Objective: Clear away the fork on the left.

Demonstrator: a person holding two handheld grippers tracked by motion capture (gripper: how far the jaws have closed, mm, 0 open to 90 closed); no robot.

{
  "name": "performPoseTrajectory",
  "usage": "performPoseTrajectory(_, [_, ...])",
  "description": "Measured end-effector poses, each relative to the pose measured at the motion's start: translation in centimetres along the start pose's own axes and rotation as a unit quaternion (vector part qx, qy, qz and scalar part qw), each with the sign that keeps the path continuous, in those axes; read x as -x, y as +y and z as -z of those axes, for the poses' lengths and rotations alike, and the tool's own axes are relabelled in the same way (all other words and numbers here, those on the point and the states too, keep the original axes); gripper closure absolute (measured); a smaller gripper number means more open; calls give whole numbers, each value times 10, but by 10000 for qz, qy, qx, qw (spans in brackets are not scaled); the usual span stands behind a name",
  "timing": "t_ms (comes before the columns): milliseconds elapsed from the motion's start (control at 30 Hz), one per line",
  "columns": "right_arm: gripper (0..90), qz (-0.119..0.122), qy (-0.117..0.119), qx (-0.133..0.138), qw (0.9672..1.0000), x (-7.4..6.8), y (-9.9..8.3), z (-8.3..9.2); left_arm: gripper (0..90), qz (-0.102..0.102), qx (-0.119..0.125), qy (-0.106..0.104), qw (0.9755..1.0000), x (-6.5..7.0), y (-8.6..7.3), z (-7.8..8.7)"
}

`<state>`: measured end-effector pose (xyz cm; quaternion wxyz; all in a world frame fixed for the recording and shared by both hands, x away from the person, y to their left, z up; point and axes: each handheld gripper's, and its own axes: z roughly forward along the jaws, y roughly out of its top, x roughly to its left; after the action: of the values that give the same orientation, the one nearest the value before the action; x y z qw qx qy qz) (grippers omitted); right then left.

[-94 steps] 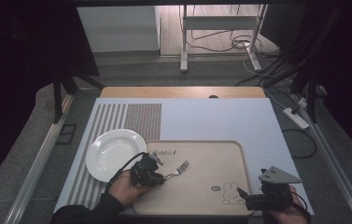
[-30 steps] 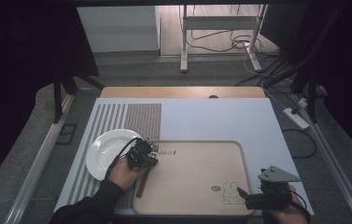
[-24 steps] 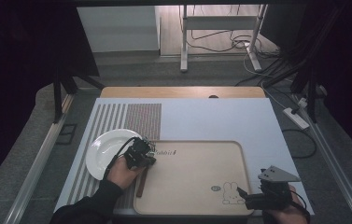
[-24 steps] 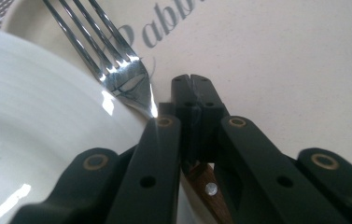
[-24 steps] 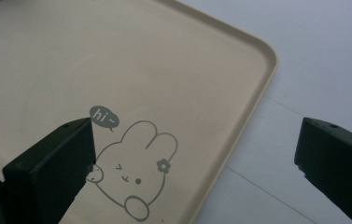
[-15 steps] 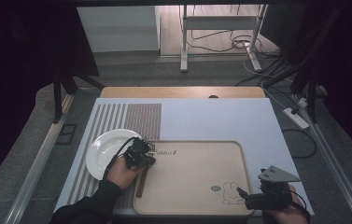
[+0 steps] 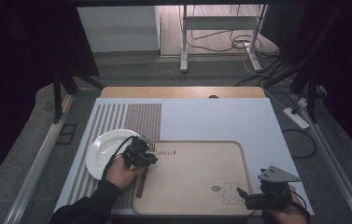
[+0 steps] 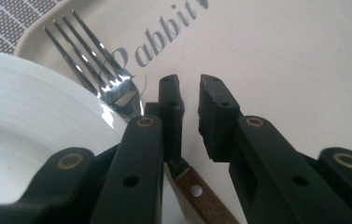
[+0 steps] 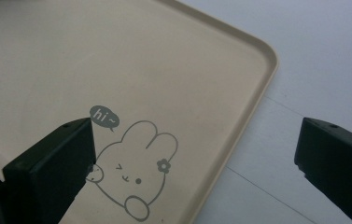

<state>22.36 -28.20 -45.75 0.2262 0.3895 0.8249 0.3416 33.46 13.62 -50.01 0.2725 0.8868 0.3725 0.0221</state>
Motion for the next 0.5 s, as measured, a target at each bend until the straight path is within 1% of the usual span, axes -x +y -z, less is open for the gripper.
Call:
performPoseTrajectory(167, [0, -1, -1, 0, 10000, 0, 0, 0, 731, -102, 129, 9, 9999, 1, 0, 6])
performPoseTrajectory(200, [0, 1, -1, -4, 10000, 0, 0, 0, 700, -112, 140, -11, 9998, 1, 0, 7])
performPoseTrajectory(233, [0, 1, -1, -4, 10000, 0, 0, 0, 700, -124, 157, -35, 9998, 1, 0, 9])
performPoseTrajectory(367, [0, 1, 0, -6, 10000, 0, 0, 0, 611, -189, 213, 30, 9996, 2, -2, 13])
performPoseTrajectory(467, [0, 2, 1, -9, 10000, 0, 0, 0, 544, -206, 249, 27, 9995, 0, -3, 14])
performPoseTrajectory(500, [0, 3, 1, -9, 10000, 0, 0, 0, 517, -226, 240, 67, 9994, -1, -4, 15])
